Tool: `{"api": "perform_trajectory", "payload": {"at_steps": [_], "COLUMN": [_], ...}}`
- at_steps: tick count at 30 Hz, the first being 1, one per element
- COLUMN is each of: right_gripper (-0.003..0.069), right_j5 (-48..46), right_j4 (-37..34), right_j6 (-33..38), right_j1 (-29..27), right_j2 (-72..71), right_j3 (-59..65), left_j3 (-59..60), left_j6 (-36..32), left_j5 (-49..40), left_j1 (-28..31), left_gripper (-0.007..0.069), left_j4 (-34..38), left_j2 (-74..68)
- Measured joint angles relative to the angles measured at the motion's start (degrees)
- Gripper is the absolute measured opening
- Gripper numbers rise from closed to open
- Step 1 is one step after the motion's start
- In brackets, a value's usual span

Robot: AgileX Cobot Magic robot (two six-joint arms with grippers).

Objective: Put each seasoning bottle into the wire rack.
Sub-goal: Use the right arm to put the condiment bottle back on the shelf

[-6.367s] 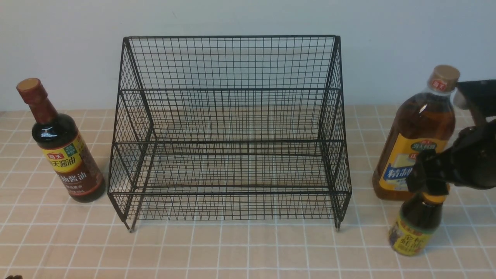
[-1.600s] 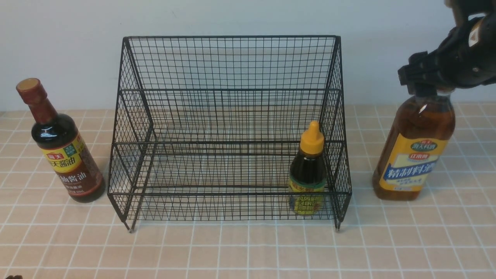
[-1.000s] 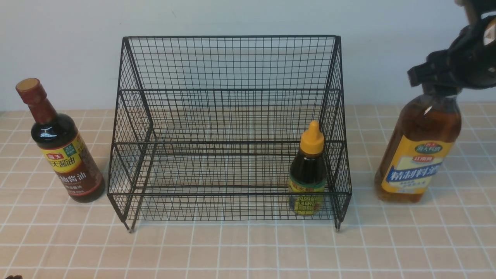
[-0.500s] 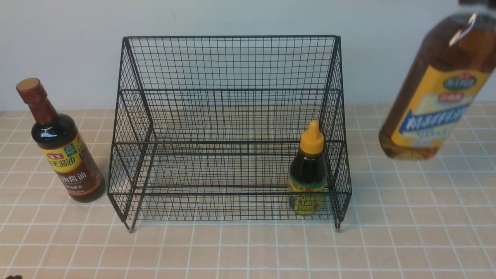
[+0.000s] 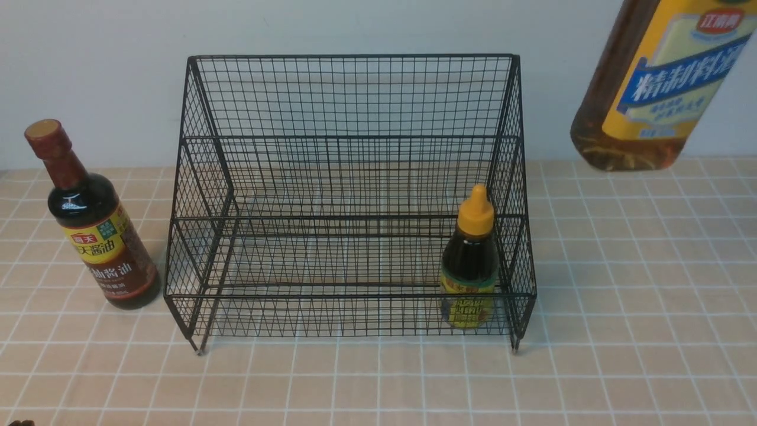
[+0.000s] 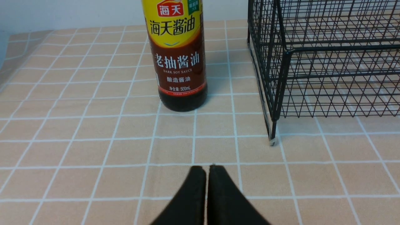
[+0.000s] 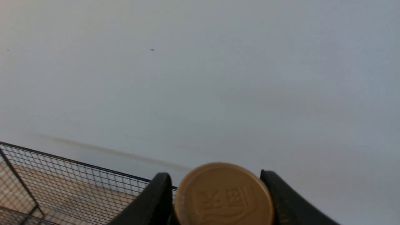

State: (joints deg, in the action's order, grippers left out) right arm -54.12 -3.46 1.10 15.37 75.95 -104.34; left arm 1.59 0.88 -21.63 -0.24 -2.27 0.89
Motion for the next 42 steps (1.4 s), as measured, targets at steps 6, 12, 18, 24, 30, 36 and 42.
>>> {"api": "perform_trajectory", "payload": {"at_steps": [6,12,18,24,30,36,42], "right_gripper": [0.0328,0.0328,0.0328,0.0329,0.0329,0.0329,0.0329], "right_j5": [1.2,5.2,9.9,10.3,10.2,8.8,8.1], "right_j4": [-11.4,-18.2,-22.6,-23.6,-22.9,-22.7,-22.4], "right_j6": [6.6,11.3,13.8,13.9,14.2,14.2,13.8], "right_j1": [0.0,0.0,0.0,0.0,0.0,0.0,0.0], "right_j2": [2.3,5.4,9.4,12.5,16.0,18.6,19.4], "right_j3": [0.0,0.0,0.0,0.0,0.0,0.0,-0.1], "left_j3": [0.0,0.0,0.0,0.0,0.0,0.0,0.0], "left_j6": [0.0,0.0,0.0,0.0,0.0,0.0,0.0], "left_j5": [0.0,0.0,0.0,0.0,0.0,0.0,0.0], "left_j1": [0.0,0.0,0.0,0.0,0.0,0.0,0.0], "left_gripper": [-0.0007,-0.0007,-0.0007,-0.0007,-0.0007,-0.0007,-0.0007], "left_j4": [0.0,0.0,0.0,0.0,0.0,0.0,0.0], "left_j2": [0.0,0.0,0.0,0.0,0.0,0.0,0.0]}}
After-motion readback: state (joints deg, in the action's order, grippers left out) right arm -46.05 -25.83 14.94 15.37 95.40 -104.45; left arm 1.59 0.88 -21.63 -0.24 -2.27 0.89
